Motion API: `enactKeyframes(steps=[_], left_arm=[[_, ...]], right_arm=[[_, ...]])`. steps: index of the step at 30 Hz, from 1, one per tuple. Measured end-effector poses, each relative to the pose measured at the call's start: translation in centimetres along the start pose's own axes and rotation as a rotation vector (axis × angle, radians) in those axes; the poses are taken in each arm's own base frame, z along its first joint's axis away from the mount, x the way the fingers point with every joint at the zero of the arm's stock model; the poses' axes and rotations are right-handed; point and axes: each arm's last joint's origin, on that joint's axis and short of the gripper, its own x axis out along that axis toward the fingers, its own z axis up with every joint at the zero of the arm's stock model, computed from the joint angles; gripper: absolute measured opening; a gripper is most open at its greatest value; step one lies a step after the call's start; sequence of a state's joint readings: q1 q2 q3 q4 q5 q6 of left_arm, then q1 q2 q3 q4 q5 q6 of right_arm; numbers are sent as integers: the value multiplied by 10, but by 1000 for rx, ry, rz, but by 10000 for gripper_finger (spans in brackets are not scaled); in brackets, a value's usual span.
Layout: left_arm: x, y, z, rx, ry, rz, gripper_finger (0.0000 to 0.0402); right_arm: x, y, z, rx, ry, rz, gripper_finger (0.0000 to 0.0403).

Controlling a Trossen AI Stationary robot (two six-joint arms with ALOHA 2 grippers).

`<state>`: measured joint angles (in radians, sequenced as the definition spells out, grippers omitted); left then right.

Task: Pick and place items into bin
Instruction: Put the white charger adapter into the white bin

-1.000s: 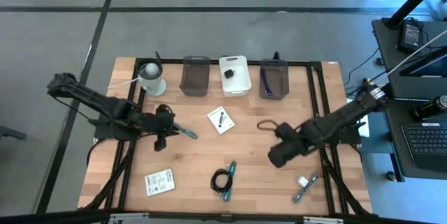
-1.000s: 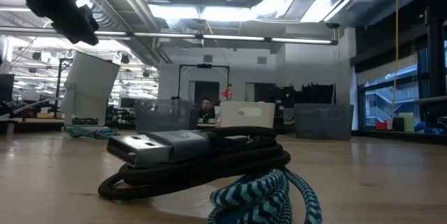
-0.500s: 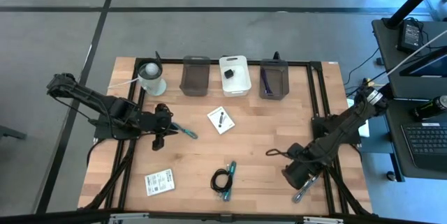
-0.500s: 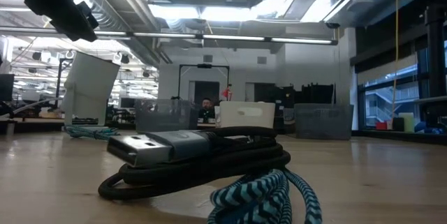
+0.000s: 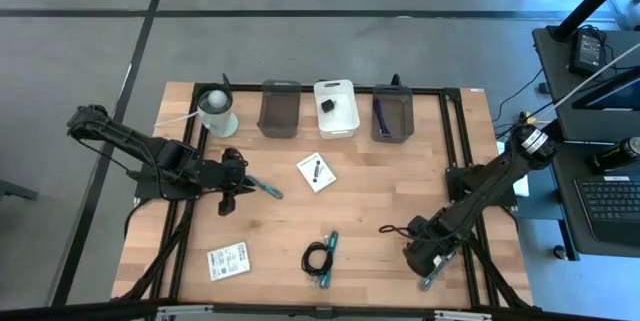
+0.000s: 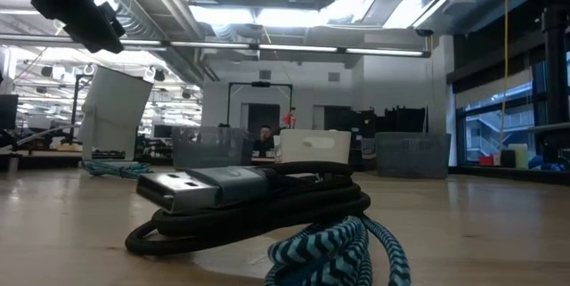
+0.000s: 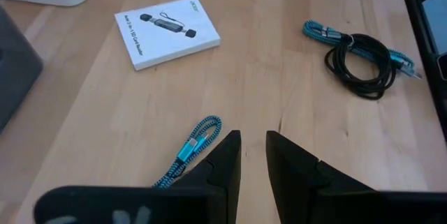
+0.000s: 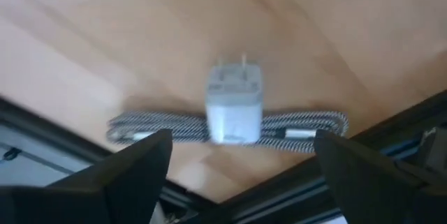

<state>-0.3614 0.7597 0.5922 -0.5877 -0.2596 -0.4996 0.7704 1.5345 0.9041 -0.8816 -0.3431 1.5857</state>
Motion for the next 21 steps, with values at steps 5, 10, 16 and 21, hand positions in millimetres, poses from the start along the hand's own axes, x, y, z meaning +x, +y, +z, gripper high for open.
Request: enactKeyframes(steps=[5, 10, 16, 21], left_arm=[[0, 0, 0, -37, 0, 0, 63], [0, 0, 0, -40, -3, 6, 63], [0, 0, 0, -40, -4, 7, 63], [0, 0, 0, -38, -4, 7, 63]], right_arm=[[14, -4, 5, -14, 2, 39, 352], [24, -7, 8, -28, 8, 73, 337], [29, -12, 9, -32, 52, 60, 303], [29, -11, 9, -46, 51, 67, 264]])
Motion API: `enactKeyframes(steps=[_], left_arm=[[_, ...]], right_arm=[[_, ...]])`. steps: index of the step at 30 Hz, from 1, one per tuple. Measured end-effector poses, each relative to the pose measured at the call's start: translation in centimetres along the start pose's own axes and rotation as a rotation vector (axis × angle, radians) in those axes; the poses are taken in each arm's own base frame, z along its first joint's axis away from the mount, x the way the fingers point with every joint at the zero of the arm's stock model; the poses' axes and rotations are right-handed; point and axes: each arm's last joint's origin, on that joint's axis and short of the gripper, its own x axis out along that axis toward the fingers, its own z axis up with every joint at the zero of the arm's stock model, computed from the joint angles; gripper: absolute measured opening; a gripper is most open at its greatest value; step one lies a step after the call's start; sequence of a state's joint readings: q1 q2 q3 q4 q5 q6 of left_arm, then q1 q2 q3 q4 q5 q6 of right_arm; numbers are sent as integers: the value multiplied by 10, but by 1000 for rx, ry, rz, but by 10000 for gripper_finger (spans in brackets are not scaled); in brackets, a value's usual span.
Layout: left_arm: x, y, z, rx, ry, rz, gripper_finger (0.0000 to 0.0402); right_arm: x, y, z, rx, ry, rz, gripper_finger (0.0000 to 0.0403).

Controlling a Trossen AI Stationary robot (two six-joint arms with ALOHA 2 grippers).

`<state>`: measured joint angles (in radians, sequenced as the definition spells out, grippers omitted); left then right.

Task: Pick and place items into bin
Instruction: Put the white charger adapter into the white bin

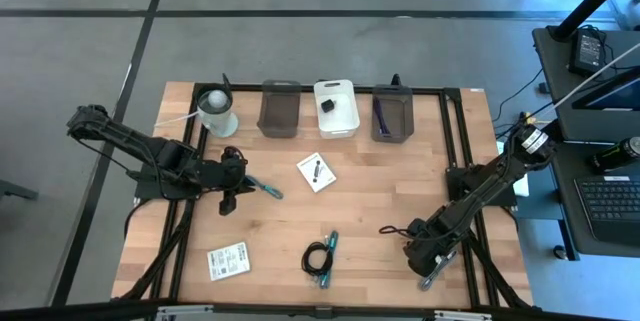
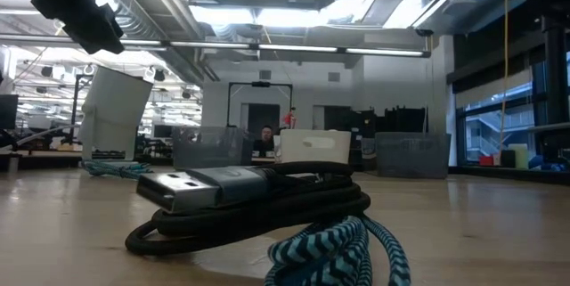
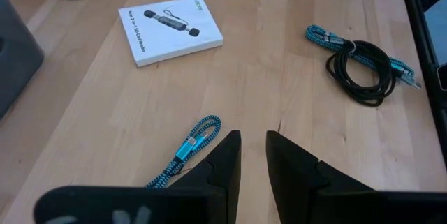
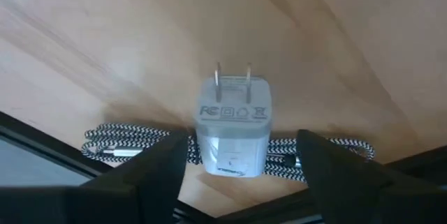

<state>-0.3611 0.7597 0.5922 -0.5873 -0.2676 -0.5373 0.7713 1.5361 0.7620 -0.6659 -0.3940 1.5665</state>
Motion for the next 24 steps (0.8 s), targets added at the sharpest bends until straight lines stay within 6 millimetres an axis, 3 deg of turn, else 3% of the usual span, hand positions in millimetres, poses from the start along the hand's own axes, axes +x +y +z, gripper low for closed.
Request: enactKeyframes(steps=[11, 15, 20, 24], left_arm=[[0, 0, 0, 1, 0, 0, 63], [0, 0, 0, 1, 0, 0, 63], [0, 0, 0, 1, 0, 0, 63], [0, 0, 0, 1, 0, 0, 63]], right_arm=[[18, 10, 6, -6, 52, 16, 146], [18, 10, 6, -3, 68, 13, 141], [3, 19, 5, 6, -12, 78, 141], [-25, 30, 7, 21, -209, 140, 141]])
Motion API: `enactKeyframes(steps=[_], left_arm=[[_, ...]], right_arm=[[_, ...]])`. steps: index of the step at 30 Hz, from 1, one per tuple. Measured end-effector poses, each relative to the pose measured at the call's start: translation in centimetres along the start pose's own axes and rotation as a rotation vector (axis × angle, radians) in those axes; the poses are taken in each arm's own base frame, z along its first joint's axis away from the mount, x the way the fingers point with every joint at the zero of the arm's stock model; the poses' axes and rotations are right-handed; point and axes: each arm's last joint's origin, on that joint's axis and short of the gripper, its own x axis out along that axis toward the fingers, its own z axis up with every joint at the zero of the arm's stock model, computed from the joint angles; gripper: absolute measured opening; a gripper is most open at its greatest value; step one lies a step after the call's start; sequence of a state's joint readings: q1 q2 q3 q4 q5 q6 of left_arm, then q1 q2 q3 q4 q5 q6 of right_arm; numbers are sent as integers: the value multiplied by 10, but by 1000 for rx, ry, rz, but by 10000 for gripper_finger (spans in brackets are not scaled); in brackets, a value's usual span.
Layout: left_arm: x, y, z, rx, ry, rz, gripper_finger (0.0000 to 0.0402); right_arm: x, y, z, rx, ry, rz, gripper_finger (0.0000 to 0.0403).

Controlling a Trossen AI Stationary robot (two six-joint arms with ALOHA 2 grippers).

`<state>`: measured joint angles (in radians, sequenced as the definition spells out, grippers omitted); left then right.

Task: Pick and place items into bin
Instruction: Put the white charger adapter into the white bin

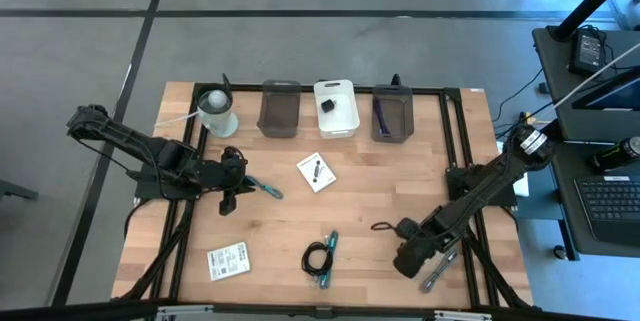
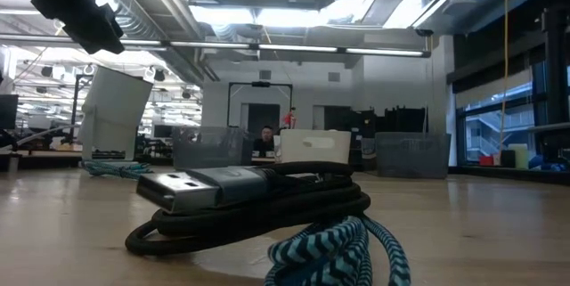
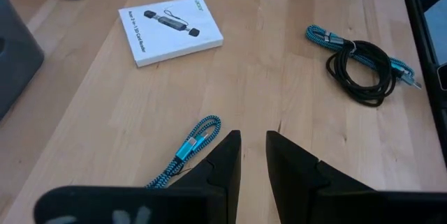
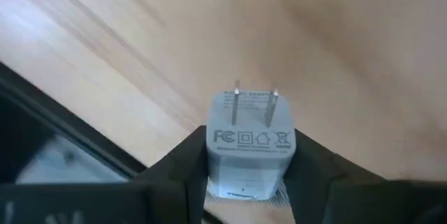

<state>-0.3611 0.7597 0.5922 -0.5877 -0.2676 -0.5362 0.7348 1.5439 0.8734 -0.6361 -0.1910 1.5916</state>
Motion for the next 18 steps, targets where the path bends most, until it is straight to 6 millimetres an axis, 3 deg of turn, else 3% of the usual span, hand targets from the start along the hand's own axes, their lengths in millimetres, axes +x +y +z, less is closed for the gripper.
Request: enactKeyframes(steps=[4, 11, 14, 18], left_arm=[[0, 0, 0, 44, 0, 0, 63], [0, 1, 0, 150, -5, 12, 63], [0, 2, 1, 194, -24, 53, 63], [0, 2, 1, 208, -29, 63, 63]], right_arm=[[-36, 13, 7, 19, -273, 40, 141], [-107, 29, 30, 13, -900, 38, 141], [-139, 38, 50, -17, -1114, 0, 141], [-179, 43, 92, -33, -1220, -48, 141]])
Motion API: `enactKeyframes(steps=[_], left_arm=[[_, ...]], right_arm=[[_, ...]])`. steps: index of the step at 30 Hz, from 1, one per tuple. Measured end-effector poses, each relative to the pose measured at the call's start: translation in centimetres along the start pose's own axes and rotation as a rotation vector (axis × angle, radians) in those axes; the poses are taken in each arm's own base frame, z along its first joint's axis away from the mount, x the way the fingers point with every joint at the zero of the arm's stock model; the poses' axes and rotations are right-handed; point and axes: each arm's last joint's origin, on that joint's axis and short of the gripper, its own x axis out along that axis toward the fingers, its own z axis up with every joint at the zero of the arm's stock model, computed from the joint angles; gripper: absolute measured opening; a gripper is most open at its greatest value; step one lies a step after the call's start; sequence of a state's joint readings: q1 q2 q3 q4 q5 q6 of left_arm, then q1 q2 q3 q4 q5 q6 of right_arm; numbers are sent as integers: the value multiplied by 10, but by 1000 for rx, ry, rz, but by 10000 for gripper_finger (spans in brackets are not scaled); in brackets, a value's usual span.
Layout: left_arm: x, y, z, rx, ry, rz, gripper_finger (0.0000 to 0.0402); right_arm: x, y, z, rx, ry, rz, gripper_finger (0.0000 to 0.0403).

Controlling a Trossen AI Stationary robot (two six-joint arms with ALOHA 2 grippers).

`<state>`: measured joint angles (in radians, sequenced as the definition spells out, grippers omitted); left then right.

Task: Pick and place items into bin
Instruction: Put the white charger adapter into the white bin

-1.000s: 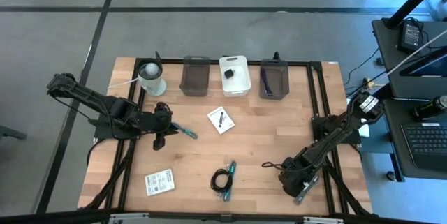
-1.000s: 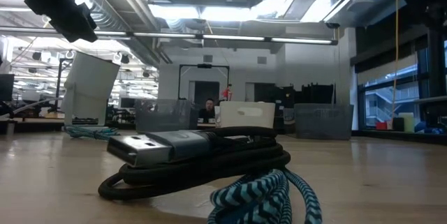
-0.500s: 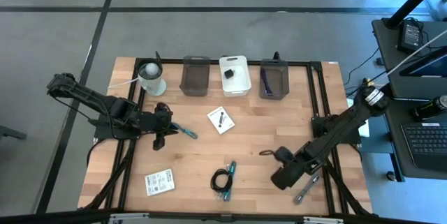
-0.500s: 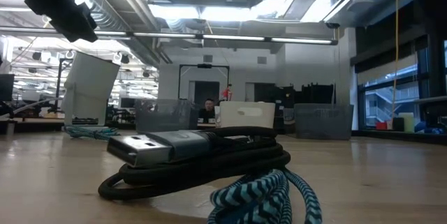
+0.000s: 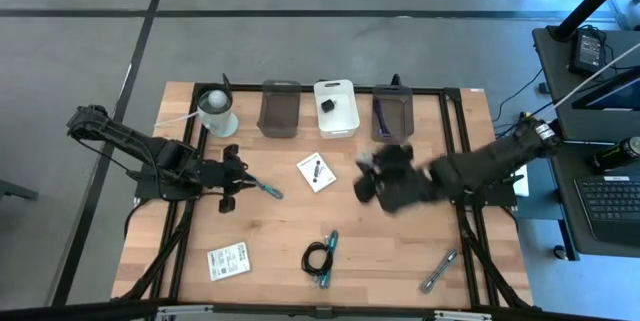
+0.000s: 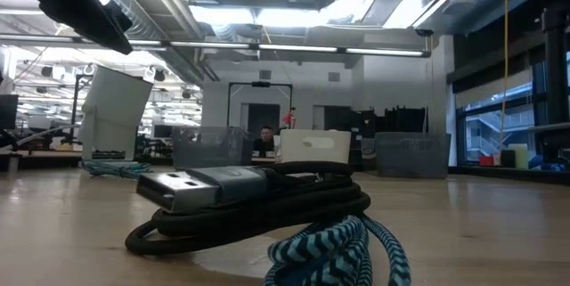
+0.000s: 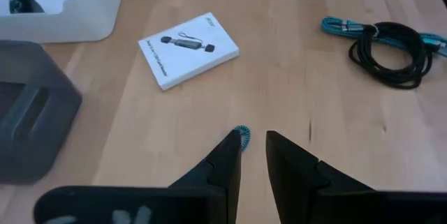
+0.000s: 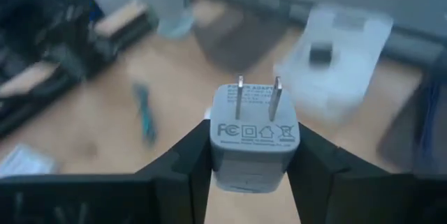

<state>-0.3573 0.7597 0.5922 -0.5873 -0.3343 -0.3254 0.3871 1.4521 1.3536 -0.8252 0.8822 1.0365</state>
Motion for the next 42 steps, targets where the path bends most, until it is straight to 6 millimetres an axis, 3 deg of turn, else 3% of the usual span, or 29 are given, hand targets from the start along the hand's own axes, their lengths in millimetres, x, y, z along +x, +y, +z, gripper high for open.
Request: enactKeyframes(steps=[4, 8, 13, 18, 22, 27, 34, 37, 42], left_arm=[[-1, 2, 0, 32, -18, 42, 62], [-9, 7, 2, 30, -82, 111, 45], [-28, 14, 5, 44, -207, 134, 7], [-35, 24, 7, -19, -333, 194, 2], [-11, 28, 0, -51, -466, 158, 2], [13, 41, -16, -168, -583, 122, 1], [21, 54, -22, -126, -576, 46, 1], [23, 58, -25, -111, -546, 38, 1], [23, 62, -25, -124, -550, 62, 2]], right_arm=[[37, -10, 53, -20, -12, 69, 141], [74, -35, 96, 16, -10, 119, 141], [124, -66, 129, -18, 62, 140, 141], [175, -81, 151, -89, 188, 199, 141], [215, -90, 156, -161, 327, 165, 141], [251, -109, 154, -171, 521, 60, 141], [300, -148, 125, -155, 756, -29, 141], [317, -154, 108, -132, 841, -5, 141], [330, -154, 97, -147, 861, 10, 141]])
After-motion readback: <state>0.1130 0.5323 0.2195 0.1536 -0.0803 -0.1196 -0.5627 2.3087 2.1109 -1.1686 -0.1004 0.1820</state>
